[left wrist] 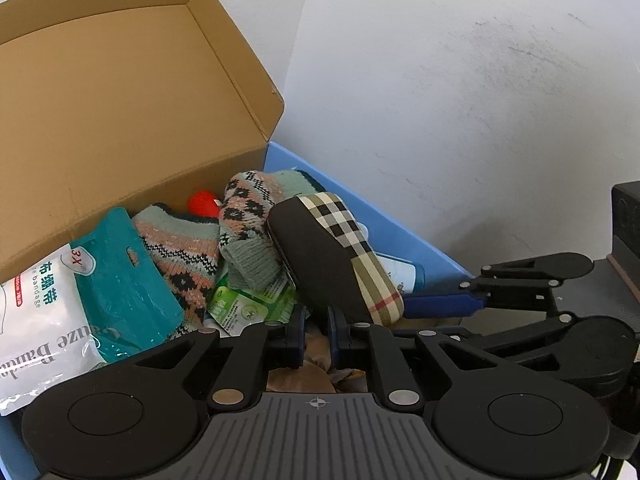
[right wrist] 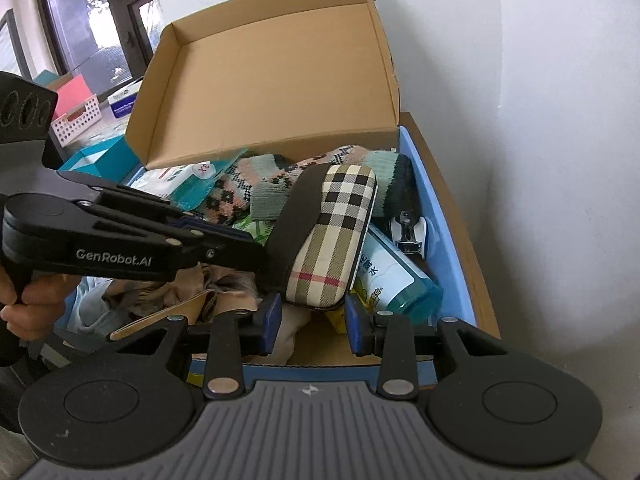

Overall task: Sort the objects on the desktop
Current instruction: 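Lower the plaid case into the cardboard box and open the right tool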

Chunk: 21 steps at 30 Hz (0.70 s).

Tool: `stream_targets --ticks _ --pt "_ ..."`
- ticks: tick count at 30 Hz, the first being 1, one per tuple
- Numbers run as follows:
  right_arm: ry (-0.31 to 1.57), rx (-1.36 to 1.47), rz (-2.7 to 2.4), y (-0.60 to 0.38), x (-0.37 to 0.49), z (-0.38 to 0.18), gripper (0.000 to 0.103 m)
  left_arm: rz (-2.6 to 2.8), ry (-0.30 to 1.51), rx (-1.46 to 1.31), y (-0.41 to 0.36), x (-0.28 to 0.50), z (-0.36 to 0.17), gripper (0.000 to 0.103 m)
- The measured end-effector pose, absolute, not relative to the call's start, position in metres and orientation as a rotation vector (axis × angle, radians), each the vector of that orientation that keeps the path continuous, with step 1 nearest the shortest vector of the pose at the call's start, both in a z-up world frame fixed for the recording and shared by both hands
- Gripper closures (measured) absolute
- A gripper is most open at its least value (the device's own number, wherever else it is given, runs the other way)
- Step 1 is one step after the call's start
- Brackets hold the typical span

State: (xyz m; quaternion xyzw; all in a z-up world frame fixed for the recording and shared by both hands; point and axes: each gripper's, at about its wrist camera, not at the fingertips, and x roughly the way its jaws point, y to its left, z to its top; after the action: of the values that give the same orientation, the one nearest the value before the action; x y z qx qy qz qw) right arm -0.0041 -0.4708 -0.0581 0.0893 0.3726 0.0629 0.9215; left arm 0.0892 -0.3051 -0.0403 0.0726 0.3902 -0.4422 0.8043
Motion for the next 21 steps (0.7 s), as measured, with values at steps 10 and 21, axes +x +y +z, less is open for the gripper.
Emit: stream_targets --ticks 10,21 --pt "0.752 0.195 0.118 -0.473 -0.012 -0.051 0.062 -0.927 0.824 0.147 -0.292 0.086 -0.031 0.089" --pt "0.726 0.191 0.137 -0.455 -0.016 -0.031 0.062 -0.874 0.781 0.125 -0.252 0.076 -0.012 0.064"
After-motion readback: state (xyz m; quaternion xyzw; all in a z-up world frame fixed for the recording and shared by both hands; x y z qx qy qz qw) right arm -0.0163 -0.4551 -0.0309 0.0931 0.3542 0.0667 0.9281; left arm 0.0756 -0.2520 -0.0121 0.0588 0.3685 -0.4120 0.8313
